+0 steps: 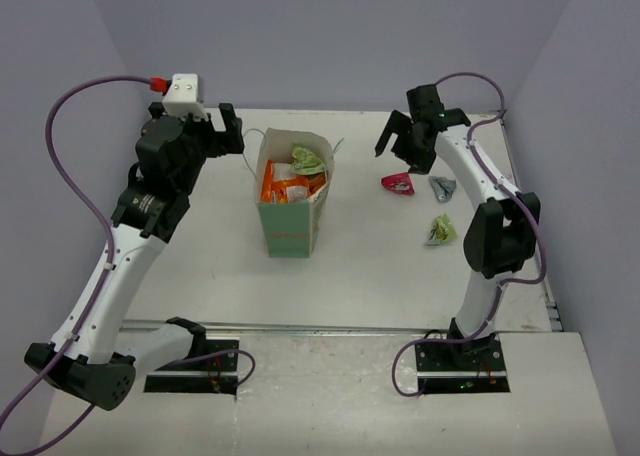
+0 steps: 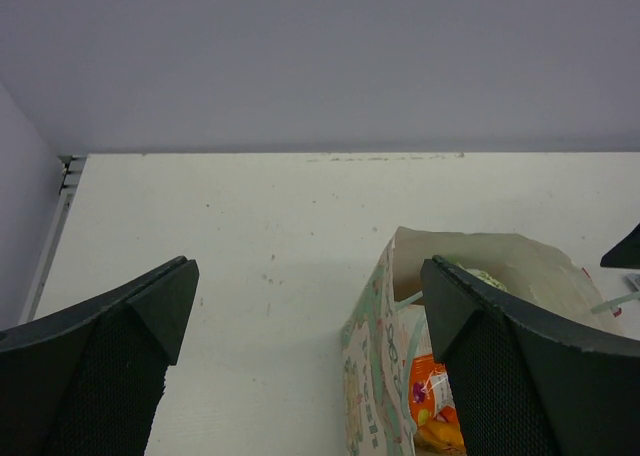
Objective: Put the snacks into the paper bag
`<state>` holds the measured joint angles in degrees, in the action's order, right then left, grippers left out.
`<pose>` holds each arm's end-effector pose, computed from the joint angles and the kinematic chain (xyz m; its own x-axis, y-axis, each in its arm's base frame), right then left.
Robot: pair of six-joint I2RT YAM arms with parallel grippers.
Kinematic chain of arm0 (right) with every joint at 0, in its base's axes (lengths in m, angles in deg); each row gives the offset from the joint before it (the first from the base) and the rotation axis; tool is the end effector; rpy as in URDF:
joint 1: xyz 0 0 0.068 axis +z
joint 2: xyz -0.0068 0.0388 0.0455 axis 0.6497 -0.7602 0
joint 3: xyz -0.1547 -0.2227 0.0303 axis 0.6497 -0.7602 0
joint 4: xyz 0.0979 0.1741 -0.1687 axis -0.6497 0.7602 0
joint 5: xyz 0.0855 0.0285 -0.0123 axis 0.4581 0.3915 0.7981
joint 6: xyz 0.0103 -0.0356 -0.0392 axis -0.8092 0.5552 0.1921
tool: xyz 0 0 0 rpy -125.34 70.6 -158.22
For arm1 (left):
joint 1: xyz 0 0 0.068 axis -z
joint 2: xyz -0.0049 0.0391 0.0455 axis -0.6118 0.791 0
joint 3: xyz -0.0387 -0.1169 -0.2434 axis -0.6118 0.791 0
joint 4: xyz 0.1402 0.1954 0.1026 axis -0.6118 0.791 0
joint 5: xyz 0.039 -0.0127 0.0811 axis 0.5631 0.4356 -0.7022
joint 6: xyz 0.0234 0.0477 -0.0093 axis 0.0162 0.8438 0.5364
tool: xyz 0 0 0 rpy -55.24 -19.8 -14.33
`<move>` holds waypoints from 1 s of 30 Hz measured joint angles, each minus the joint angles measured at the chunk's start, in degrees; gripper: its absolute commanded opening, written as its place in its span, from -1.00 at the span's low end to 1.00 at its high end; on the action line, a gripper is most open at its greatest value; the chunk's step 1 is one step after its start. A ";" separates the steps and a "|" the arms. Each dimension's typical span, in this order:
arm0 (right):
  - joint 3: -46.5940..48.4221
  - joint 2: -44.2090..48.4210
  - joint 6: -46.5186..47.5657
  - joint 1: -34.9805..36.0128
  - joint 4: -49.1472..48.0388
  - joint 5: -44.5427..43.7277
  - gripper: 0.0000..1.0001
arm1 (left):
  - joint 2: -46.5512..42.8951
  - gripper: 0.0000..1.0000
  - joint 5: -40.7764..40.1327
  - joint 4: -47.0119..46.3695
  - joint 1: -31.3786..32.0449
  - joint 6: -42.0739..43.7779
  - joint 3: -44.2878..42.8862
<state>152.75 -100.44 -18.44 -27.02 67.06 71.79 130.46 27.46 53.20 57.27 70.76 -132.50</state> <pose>0.4019 0.0968 0.3250 -0.7483 0.4535 -0.4841 0.2833 0.8784 0.3850 0.2250 -0.0710 0.4490 -0.1101 -0.1260 -0.9859 0.0874 0.9869 -0.1359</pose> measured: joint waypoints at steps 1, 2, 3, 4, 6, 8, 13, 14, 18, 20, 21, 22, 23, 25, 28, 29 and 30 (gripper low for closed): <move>-0.66 -1.25 -0.31 -0.02 0.61 -0.61 0.98 | -0.11 1.00 -0.02 -0.11 0.00 0.04 0.13; -1.57 -3.02 -0.83 -0.02 1.60 -1.40 0.98 | -0.22 1.00 0.00 -0.15 0.00 0.09 0.24; -1.88 -3.67 -1.03 -0.02 1.92 -1.68 0.98 | -0.31 1.00 0.00 -0.24 0.00 0.13 0.33; -2.21 -4.79 -1.36 -0.04 2.49 -2.45 0.98 | -0.44 1.00 -0.02 -0.33 0.02 0.35 0.42; -2.40 -6.67 -1.99 -0.07 3.67 -3.50 0.98 | -0.57 1.00 -0.02 -0.44 0.04 0.50 0.42; -2.29 -8.17 -2.64 -0.20 4.87 -4.42 0.98 | -0.79 1.00 -0.02 -0.44 0.11 0.85 0.42; -2.16 -11.65 -4.44 -0.74 7.52 -5.86 0.98 | -1.16 1.00 0.04 -0.92 0.15 0.92 0.42; -2.36 -12.07 -4.72 -0.87 7.52 -6.01 0.98 | -1.20 1.00 0.15 -0.96 0.17 0.94 0.42; -2.69 -13.18 -5.90 -1.46 7.54 -7.21 0.96 | -1.33 1.00 1.57 -1.16 1.11 1.14 0.42; -2.67 -13.90 -6.36 -1.81 7.52 -7.80 0.76 | -1.38 1.00 2.16 -1.16 1.79 1.42 0.42; -2.67 -14.49 -6.67 -1.99 7.52 -8.26 0.63 | -1.38 1.00 2.51 -1.16 2.16 1.51 0.42; -2.67 -14.99 -7.06 -2.19 7.52 -8.63 0.58 | -1.40 1.00 2.69 -1.16 2.43 1.57 0.42; -2.67 -15.54 -7.43 -2.36 7.50 -9.07 0.53 | -1.40 1.00 2.84 -1.16 2.67 1.66 0.42; -2.47 -16.52 -7.82 -2.56 7.58 -10.16 0.49 | -1.40 1.00 2.97 -1.16 2.84 1.97 0.42; -0.85 -18.34 -7.89 -2.86 7.67 -11.34 0.45 | -1.42 1.00 2.99 -1.16 2.99 2.27 0.42; -0.15 -18.80 -7.87 -2.97 7.63 -11.50 0.44 | -1.42 1.00 3.02 -1.16 3.04 2.38 0.42; 0.72 -19.30 -7.89 -2.99 7.69 -11.65 0.41 | -1.42 1.00 3.04 -1.16 3.04 2.40 0.42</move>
<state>153.47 -119.74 -26.33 -30.01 74.76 60.14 129.04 30.50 52.04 60.31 73.16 -132.08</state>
